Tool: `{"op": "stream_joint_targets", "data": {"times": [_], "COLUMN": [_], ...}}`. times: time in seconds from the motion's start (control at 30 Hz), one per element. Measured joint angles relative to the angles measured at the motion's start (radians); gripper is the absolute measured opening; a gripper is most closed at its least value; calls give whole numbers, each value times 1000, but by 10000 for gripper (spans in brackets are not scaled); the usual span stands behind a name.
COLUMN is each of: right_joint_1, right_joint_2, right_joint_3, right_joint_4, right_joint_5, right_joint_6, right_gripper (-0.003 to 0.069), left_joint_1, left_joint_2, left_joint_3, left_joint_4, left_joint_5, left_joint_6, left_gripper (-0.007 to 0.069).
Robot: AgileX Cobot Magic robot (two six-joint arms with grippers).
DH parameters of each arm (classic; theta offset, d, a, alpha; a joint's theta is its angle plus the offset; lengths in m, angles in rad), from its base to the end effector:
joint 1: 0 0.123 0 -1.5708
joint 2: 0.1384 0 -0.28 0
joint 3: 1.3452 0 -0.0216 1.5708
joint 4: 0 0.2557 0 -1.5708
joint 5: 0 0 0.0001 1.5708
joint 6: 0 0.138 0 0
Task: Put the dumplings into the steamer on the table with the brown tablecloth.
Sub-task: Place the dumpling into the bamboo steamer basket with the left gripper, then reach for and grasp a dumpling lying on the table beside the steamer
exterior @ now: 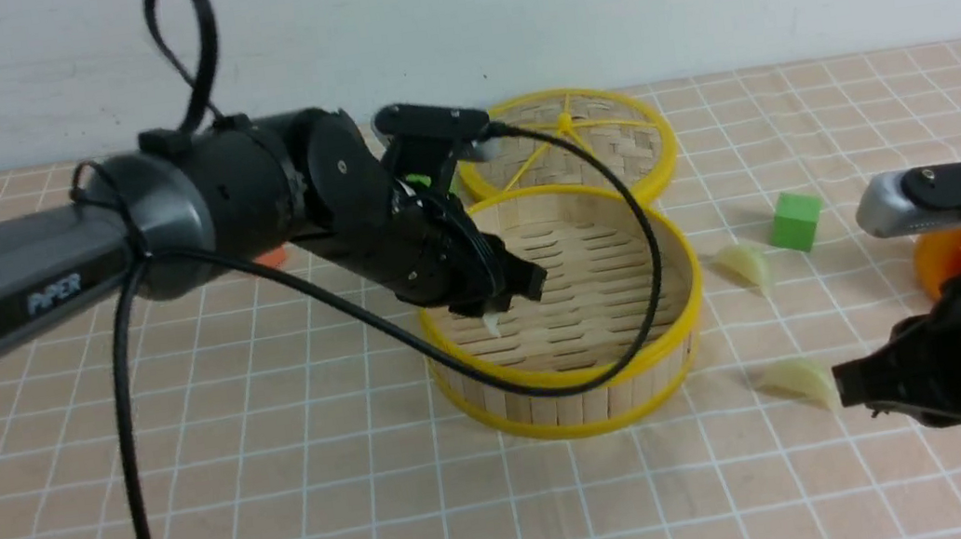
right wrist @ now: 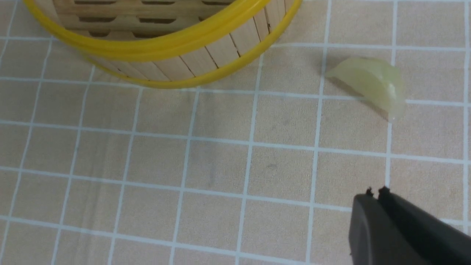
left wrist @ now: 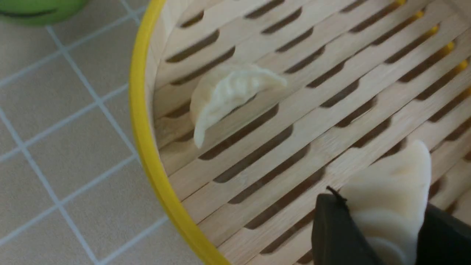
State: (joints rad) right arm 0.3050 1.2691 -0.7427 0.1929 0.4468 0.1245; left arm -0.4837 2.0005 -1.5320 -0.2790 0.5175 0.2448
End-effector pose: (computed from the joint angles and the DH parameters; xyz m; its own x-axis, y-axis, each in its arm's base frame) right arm 0.2663 0.0958 0.2041 -0.8048 0.0542 -0.5911 -0.1179 0.9613 0.2488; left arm 0.4187 -0.2412 0.1783 -0.6830 0.3597 -0.6357 0.5379 0.8365 -0.1047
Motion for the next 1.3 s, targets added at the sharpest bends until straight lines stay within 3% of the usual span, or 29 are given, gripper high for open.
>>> {"op": "stream_joint_targets", "data": {"times": [0.23, 0.37, 0.53, 0.6, 0.63, 0.73, 0.8, 0.97, 1.3], "right_joint_1": [0, 0, 0, 0, 0, -9, -32, -106, -126], "right_joint_2": [0, 2, 51, 117, 130, 269, 371, 612, 916], "right_joint_3": [0, -17, -135, -239, -257, -411, -507, -715, -935], "right_joint_4": [0, 0, -14, -36, -41, -80, -90, -92, -123], "right_joint_5": [12, 70, 175, 211, 215, 222, 224, 247, 169], "right_joint_6": [-41, -150, -199, -207, -207, -207, -207, -207, -218], "right_gripper": [31, 44, 91, 139, 144, 228, 276, 340, 349], "left_joint_1": [0, 0, 0, 0, 0, 0, 0, 0, 0], "left_joint_2": [14, -68, -250, -374, -404, -555, -641, -872, -1315], "left_joint_3": [-4, -45, -105, -111, -111, -86, -38, 180, 711], "left_joint_4": [30, 33, 57, 87, 90, 104, 108, 124, 319], "left_joint_5": [9, 110, 318, 448, 458, 581, 624, 647, 536], "left_joint_6": [-6, -17, -84, -113, -117, -143, -153, -162, -295], "left_gripper": [465, 498, 386, 260, 248, 41, -14, -14, -14]}}
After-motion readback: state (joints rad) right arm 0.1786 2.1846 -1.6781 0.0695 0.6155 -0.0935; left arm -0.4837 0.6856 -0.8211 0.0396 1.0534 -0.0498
